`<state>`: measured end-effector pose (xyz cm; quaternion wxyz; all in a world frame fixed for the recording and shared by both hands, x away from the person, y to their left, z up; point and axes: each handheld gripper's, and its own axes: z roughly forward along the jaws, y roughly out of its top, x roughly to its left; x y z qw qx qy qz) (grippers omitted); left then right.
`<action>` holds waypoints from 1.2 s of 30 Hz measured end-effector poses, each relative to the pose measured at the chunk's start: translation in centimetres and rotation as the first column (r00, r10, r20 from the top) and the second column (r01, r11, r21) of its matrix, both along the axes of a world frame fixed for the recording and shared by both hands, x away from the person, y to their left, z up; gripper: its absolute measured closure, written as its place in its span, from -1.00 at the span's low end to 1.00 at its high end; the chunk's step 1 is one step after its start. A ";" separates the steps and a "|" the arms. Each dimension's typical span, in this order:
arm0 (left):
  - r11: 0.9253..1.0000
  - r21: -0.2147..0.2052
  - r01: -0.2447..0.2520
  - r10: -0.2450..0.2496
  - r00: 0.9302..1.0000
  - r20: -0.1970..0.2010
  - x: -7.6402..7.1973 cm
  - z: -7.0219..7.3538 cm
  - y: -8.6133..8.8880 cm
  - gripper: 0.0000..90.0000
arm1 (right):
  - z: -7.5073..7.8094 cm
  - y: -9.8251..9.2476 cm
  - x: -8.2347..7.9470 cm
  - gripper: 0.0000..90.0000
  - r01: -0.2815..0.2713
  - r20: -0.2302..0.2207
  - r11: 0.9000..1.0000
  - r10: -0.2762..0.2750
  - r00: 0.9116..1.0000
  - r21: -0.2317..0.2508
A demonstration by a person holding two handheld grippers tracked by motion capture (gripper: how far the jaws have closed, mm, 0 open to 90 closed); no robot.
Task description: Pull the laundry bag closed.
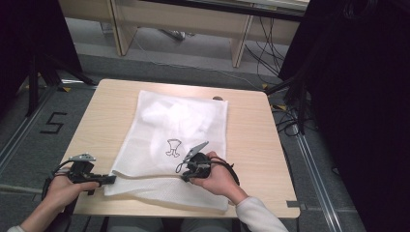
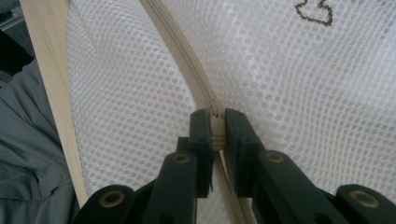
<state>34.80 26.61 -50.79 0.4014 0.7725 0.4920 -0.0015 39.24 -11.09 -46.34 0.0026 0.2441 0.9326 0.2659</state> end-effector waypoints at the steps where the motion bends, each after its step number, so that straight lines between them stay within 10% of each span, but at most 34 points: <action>1: 1.000 0.000 0.001 -0.001 1.000 0.000 0.0 0.0 0.0 0.88 | 0.1 -0.1 -0.1 0.84 0.006 -0.003 1.000 -0.006 1.000 -0.003; 36: 1.000 0.002 0.000 0.000 1.000 0.000 0.0 0.0 0.0 0.88 | 0.1 -1.8 -0.2 0.84 0.012 0.013 1.000 -0.012 1.000 0.008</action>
